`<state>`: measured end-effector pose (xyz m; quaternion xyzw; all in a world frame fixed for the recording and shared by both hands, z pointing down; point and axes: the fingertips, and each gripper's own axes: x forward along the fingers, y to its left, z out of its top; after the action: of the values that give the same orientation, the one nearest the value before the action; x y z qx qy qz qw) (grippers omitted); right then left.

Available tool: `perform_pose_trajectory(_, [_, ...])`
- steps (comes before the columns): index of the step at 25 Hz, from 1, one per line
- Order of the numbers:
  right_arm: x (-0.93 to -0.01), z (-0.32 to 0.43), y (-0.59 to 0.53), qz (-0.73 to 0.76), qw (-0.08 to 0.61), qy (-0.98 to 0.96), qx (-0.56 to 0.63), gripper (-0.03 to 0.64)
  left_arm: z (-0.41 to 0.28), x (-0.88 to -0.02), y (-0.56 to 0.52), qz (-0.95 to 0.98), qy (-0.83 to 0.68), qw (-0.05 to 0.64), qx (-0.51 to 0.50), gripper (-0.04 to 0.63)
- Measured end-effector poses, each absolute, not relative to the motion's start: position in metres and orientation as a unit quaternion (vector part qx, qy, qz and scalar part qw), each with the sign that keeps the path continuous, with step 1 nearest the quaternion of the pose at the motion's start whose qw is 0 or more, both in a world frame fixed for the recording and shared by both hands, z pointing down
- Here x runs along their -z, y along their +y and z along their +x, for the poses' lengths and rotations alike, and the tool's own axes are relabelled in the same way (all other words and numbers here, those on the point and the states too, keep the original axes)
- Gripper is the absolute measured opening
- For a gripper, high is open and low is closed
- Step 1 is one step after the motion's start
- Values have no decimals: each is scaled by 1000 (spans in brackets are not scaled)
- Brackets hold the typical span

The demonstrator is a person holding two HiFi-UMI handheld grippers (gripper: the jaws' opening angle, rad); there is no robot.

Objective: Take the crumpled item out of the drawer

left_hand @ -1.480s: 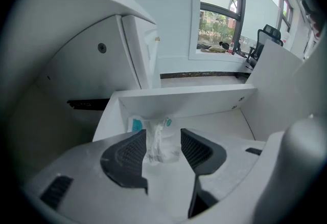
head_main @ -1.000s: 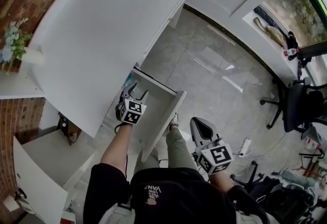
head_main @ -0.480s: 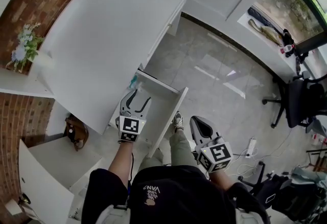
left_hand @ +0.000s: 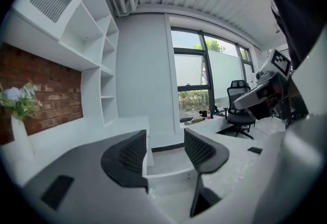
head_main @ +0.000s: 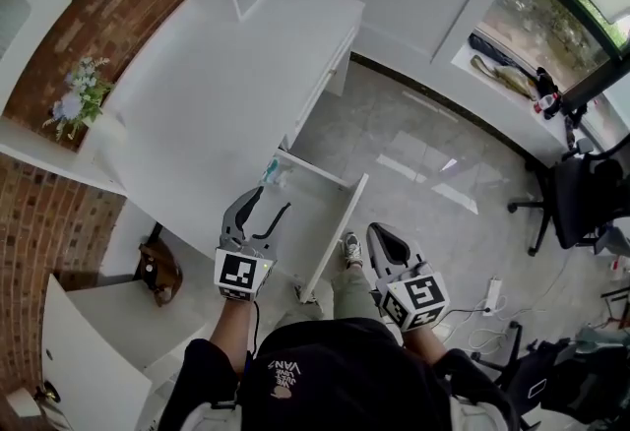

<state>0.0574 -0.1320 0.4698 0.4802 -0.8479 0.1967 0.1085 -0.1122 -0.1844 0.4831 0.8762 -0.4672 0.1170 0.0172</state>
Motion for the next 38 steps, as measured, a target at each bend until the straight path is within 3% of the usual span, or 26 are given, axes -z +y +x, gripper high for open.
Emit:
perform_pose_trajectory(25, [-395,-6,-91,457,51,-879,-130,0,-149,-385,-84,886,-452,-52,-90,195])
perform_pose_trajectory(32, [-388,-18,-87,448,43,-884,-123,0,-159,-380,-67,875,-469,-68,-98,43])
perform_pose_trajectory(38, [-389,-27,-85,440,47,-889,-118,0,-165,-383,-61,870,-480,-60,-100,11])
